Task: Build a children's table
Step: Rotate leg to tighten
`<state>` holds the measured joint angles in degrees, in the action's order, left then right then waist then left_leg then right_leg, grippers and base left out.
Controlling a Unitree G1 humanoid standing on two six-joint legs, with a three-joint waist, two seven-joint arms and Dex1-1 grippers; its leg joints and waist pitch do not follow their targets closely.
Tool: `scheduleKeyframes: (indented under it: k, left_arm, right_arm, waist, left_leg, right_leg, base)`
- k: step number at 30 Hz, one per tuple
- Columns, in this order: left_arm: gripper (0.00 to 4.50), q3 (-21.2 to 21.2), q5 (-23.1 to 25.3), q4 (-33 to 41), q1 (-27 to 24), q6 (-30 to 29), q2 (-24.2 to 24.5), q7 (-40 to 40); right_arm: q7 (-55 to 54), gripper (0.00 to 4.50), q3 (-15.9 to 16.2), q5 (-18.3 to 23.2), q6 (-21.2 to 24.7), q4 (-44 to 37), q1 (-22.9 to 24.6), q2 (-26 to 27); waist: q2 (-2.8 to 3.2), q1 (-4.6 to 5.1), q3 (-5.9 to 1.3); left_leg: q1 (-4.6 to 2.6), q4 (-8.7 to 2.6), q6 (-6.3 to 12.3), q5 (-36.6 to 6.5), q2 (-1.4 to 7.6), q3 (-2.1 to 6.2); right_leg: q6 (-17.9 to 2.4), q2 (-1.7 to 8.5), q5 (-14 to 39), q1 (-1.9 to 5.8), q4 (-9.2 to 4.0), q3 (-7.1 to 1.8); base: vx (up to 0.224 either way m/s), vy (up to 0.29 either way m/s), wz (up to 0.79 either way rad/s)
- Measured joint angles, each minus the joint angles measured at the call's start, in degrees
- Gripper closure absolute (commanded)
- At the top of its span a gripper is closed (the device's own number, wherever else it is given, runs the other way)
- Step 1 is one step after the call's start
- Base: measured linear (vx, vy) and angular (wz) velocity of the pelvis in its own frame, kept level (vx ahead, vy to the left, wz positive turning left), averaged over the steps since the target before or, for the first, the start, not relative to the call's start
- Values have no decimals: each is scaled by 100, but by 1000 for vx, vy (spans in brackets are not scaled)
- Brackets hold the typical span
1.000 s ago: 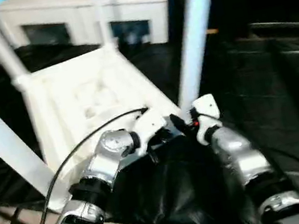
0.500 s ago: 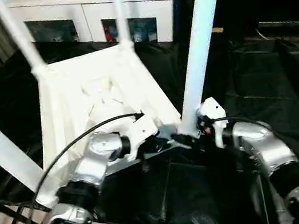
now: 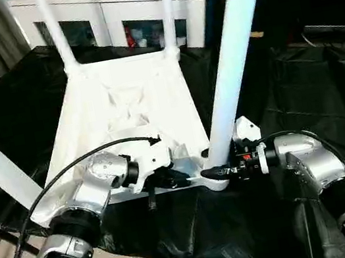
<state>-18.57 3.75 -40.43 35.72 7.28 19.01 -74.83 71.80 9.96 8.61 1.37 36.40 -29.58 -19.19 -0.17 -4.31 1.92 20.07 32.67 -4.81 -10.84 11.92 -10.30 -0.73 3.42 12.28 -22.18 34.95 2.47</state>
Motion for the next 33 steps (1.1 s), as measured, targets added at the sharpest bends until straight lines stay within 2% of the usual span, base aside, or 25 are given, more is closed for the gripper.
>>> scheduleKeyframes:
  k: [6, 9, 11, 17, 22, 26, 27, 33]
  left_arm:
    - [450, 32, -8, -73, 17, -127, -48, 153]
    - [450, 84, 66, -82, 17, -316, -189, 620]
    - [450, 115, 123, -76, 17, -467, -302, 922]
    - [450, 228, 324, -51, 17, -958, -903, 2094]
    - [450, 242, 437, -48, 20, -1151, -1116, 2638]
    - [450, 244, 498, -28, 39, -1188, -1144, 2732]
    - [450, 244, 498, -20, 38, -1186, -1142, 2724]
    - [450, 213, 429, 129, 4, -1029, -965, 2230]
  right_arm:
    - [-230, 220, -64, -4, -58, -53, 83, 93]
    - [-1075, 238, -211, -127, -214, -152, 246, 281]
    - [-1718, 246, -321, -215, -215, -207, 334, 467]
    - [-3824, 252, -785, -404, -132, -231, 510, 1173]
    - [-4982, 252, -901, -604, -54, -42, 331, 1609]
    - [-5258, 252, -907, -687, -63, 17, 252, 1722]
    - [-5250, 196, -912, -689, -81, 17, 253, 1721]
    - [-4203, 146, -894, -427, -59, -25, 254, 1391]
  waist:
    - [1, -9, -1]
    - [-6, 25, -2]
    - [-6, 83, -2]
    - [-17, 168, -17]
    - [20, 251, -51]
    - [25, 276, -54]
    - [28, 276, -54]
    - [51, 256, -38]
  left_leg:
    - [-8, 1, -2, 2, 0, -2]
    - [-13, 1, -3, 2, -1, -2]
    - [-15, -1, -4, 3, -5, -1]
    - [-16, 1, -5, 3, -13, -1]
    - [-17, -3, -5, 3, -15, 8]
    - [-16, -5, -5, 3, -15, 13]
    - [-15, -5, -5, 3, -15, 12]
    - [-6, -16, -5, 2, -14, 12]
  right_leg:
    - [-1, 0, -1, 5, 6, -3]
    - [-4, 0, -5, 24, 7, -5]
    - [-2, 0, -4, 27, 5, -11]
    - [24, 3, 10, 28, -6, -25]
    - [27, 2, 11, 28, -6, -20]
    - [30, 0, 12, 27, -6, -19]
    - [31, 0, 13, 26, -7, -19]
    - [20, 0, 6, 20, -7, -16]
  base:
    - [0, 0, 0]
    - [0, 0, 0]
    - [0, 0, 0]
    - [0, 0, 0]
    - [0, 0, 0]
    - [0, 0, 0]
    - [0, 0, 0]
    - [0, 0, 0]
